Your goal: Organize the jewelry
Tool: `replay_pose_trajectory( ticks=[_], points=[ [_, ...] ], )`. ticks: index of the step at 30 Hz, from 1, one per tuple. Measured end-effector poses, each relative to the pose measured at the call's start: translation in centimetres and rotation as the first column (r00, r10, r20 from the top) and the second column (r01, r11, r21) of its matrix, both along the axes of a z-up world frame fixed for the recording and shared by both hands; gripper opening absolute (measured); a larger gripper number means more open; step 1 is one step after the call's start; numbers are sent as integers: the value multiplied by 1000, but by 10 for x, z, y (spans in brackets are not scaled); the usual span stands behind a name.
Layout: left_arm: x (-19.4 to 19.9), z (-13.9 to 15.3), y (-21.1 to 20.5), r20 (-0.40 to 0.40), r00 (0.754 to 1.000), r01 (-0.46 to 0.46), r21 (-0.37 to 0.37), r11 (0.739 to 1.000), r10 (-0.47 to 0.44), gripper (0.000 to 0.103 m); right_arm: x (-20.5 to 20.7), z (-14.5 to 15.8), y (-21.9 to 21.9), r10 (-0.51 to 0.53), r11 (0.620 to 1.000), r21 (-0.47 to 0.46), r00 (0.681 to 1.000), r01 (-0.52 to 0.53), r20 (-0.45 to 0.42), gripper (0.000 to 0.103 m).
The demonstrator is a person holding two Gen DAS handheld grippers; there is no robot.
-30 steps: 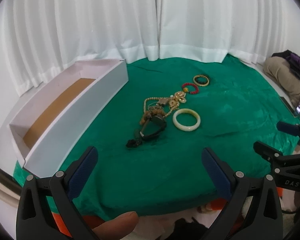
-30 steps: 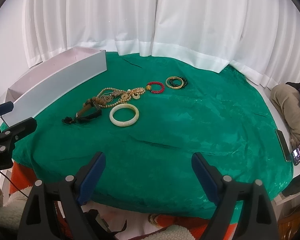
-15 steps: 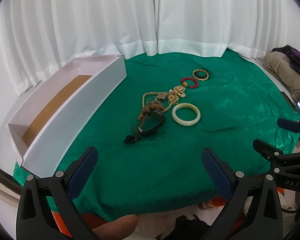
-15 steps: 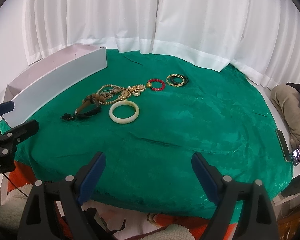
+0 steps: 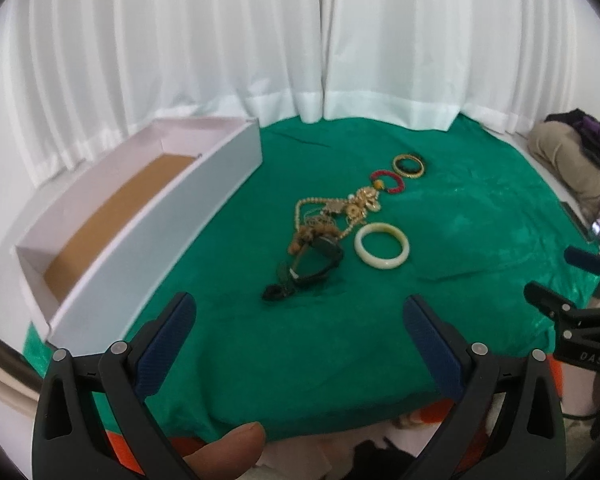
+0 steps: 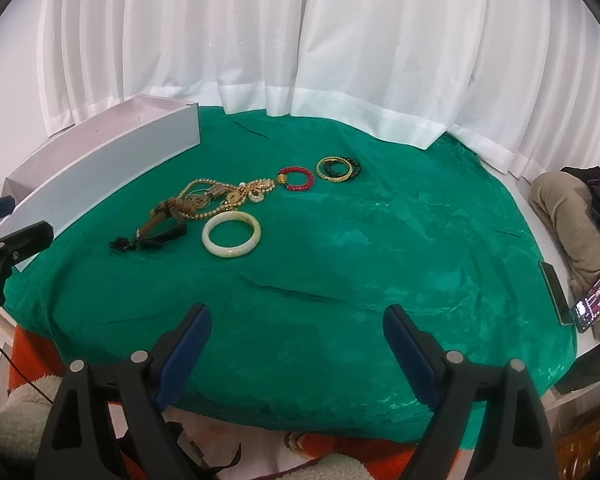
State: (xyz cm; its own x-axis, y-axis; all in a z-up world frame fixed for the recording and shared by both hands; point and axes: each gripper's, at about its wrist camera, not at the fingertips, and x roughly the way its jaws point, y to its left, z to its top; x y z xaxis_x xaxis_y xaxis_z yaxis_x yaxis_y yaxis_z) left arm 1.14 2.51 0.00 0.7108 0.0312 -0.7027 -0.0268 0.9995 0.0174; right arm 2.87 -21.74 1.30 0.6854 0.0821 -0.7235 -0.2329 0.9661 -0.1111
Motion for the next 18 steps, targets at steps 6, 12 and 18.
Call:
replay_pose_trajectory(
  ticks=[6, 12, 18],
  points=[
    [2, -3, 2, -36, 998, 44, 56, 997, -42, 103, 3, 6, -4, 37, 999, -19, 999, -36, 11, 89],
    [0, 1, 15, -35, 999, 6, -83, 997, -9, 103, 10, 17, -15, 68, 998, -6, 997, -68, 20, 89],
    [-2, 0, 7, -13, 1000, 2, -10, 1000, -2, 103, 8, 21, -19, 97, 993, 69, 995, -98, 20, 90]
  ],
)
